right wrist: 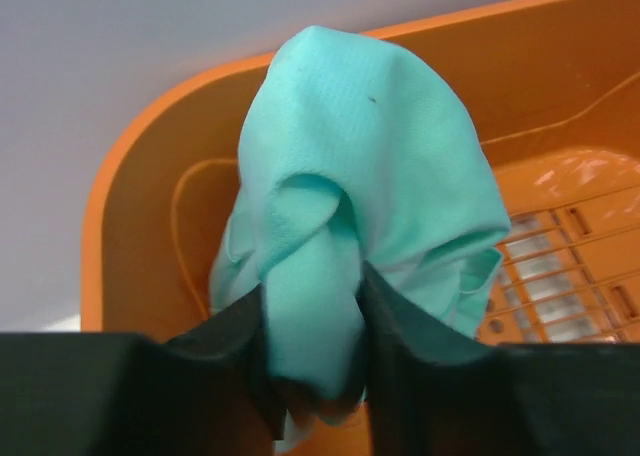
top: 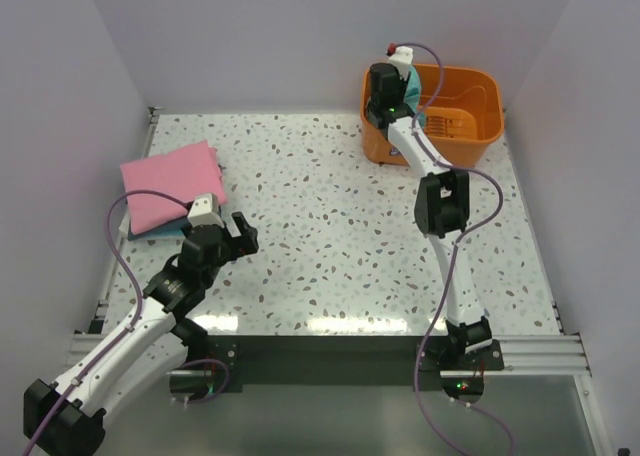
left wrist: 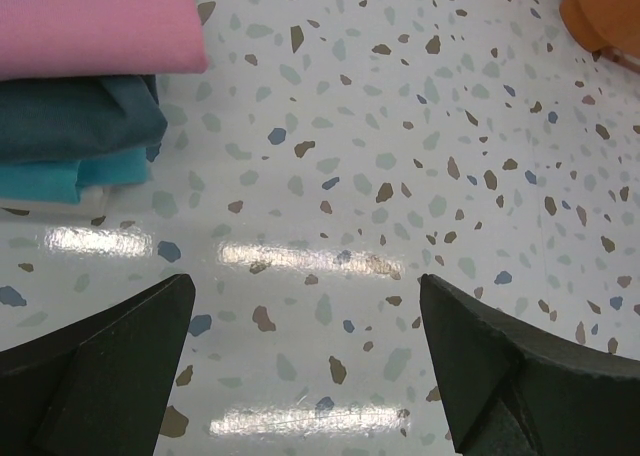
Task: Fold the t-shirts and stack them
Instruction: Grab the tshirt from the pile, then move the tshirt to the center of the board
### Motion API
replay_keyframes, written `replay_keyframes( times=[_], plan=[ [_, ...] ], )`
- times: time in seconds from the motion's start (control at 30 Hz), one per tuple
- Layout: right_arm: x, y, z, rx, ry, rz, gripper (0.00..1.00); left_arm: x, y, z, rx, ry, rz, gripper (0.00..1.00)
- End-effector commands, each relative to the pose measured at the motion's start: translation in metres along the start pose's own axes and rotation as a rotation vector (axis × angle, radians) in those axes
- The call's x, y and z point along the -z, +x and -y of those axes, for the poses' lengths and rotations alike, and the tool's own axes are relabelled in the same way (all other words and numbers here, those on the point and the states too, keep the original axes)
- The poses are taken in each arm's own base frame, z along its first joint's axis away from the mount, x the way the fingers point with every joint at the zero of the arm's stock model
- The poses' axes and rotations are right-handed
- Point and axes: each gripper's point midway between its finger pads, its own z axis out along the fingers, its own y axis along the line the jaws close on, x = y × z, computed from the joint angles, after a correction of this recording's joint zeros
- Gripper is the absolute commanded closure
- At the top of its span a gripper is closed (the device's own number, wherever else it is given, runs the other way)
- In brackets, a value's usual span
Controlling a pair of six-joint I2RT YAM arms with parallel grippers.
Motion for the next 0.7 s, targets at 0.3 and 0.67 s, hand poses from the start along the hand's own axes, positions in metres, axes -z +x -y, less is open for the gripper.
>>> replay_keyframes(
  times=[0.3,0.67],
  plan=[
    [0.068,-0.190,0.026,-0.174,-0.149,0.268,1.00,-0.002,-0.009,0.006,0.009,0.017,0.034,0.00],
    [0.286,-0.338,0.030,-0.244,-0.619,0.380,1.00,0.001,-0.011,0.016,0.037,0.063,0.023,0.00]
  ],
)
